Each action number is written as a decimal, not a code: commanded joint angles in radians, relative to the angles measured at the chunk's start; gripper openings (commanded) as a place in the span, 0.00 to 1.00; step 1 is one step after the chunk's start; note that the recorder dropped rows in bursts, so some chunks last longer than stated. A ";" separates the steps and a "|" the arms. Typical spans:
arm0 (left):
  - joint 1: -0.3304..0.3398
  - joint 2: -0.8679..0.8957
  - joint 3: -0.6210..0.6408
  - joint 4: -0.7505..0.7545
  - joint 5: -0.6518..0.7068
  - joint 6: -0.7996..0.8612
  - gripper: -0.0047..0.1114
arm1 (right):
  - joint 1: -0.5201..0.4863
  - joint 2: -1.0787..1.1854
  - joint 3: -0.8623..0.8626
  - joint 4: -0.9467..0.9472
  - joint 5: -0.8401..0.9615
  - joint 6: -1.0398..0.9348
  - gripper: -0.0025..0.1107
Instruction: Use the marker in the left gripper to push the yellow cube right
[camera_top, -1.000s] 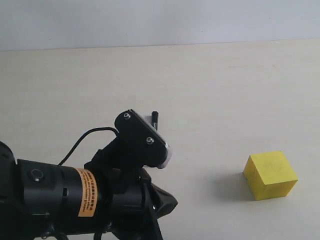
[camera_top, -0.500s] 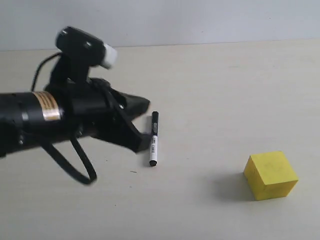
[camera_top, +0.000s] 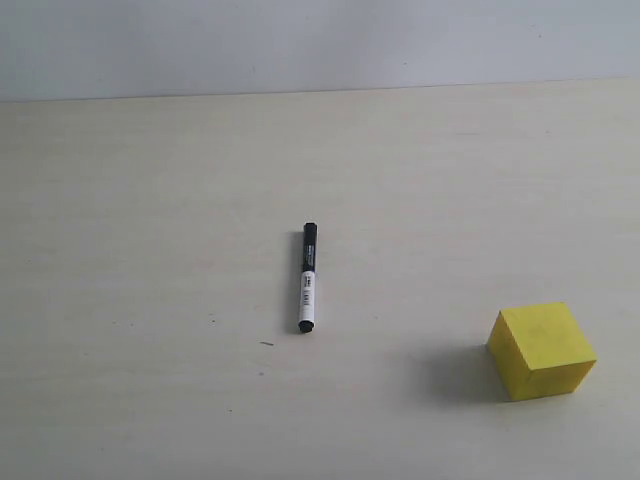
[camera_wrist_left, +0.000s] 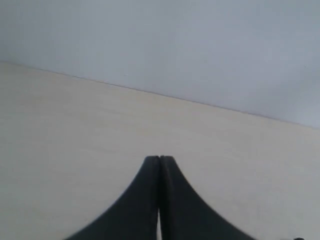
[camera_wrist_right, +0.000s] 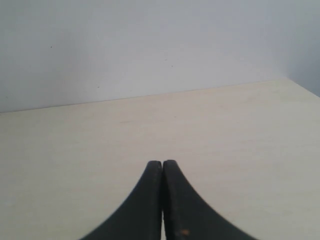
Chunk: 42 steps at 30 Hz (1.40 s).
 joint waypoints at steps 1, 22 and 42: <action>0.142 -0.247 0.125 -0.004 0.092 -0.023 0.04 | -0.005 -0.006 0.005 -0.009 -0.007 0.001 0.02; 0.016 -0.729 0.477 -0.019 0.078 0.056 0.04 | -0.005 -0.006 0.005 -0.009 -0.007 0.001 0.02; -0.089 -0.729 0.498 -0.019 0.087 0.160 0.04 | -0.005 -0.006 0.005 -0.009 -0.007 0.001 0.02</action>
